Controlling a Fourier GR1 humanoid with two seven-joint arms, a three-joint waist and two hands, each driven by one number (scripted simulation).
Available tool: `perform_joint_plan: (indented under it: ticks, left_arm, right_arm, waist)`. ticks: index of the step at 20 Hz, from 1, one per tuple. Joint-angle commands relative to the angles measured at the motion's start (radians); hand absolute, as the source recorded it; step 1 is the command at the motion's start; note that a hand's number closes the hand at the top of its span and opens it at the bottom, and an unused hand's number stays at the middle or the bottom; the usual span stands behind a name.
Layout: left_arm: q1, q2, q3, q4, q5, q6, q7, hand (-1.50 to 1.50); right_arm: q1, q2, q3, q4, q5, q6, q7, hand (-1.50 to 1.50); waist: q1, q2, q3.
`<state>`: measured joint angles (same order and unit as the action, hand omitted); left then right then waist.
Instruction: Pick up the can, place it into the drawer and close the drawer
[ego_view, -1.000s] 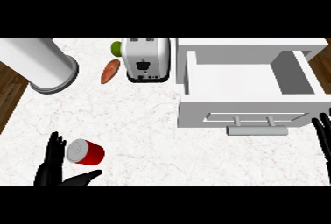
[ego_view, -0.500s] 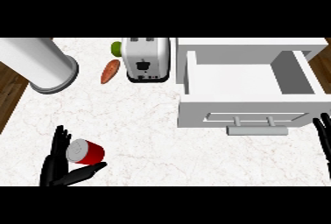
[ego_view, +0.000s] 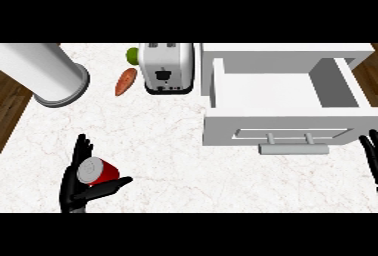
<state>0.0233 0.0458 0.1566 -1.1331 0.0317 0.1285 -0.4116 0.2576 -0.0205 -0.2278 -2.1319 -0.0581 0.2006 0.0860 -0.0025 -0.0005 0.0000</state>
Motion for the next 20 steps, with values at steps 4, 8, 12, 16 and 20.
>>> perform_joint_plan:
  ticks: [4, 8, 12, 16, 20]
  left_arm:
    - [-0.016, -0.002, -0.028, -0.083, 0.012, 0.011, 0.077, 1.5]
    - [-0.088, -0.028, -0.018, 0.024, 0.046, -0.019, 0.006, 1.5]
    - [-0.002, -0.026, -0.047, -0.068, 0.069, -0.075, 0.012, 1.5]
    - [-0.124, -0.034, -0.052, -0.026, 0.061, -0.039, 0.039, 1.5]
    - [-0.257, 0.069, 0.031, 0.066, 0.118, -0.113, 0.069, 1.5]
  right_arm:
    - [0.07, 0.019, -0.015, -0.034, -0.031, 0.037, -0.031, -1.5]
    - [0.0, 0.019, -0.006, -0.027, -0.014, 0.008, 0.023, -1.5]
    - [0.025, 0.015, -0.063, -0.034, -0.07, 0.037, -0.001, -1.5]
    - [0.059, 0.018, -0.053, -0.05, -0.058, 0.048, -0.01, -1.5]
    - [0.027, 0.012, -0.007, -0.076, -0.033, 0.008, 0.058, -1.5]
  waist:
    - [0.0, -0.001, 0.0]
    - [0.0, 0.0, 0.0]
    - [0.002, -0.001, 0.0]
    - [-0.002, 0.0, 0.0]
    - [-0.005, 0.001, 0.0]
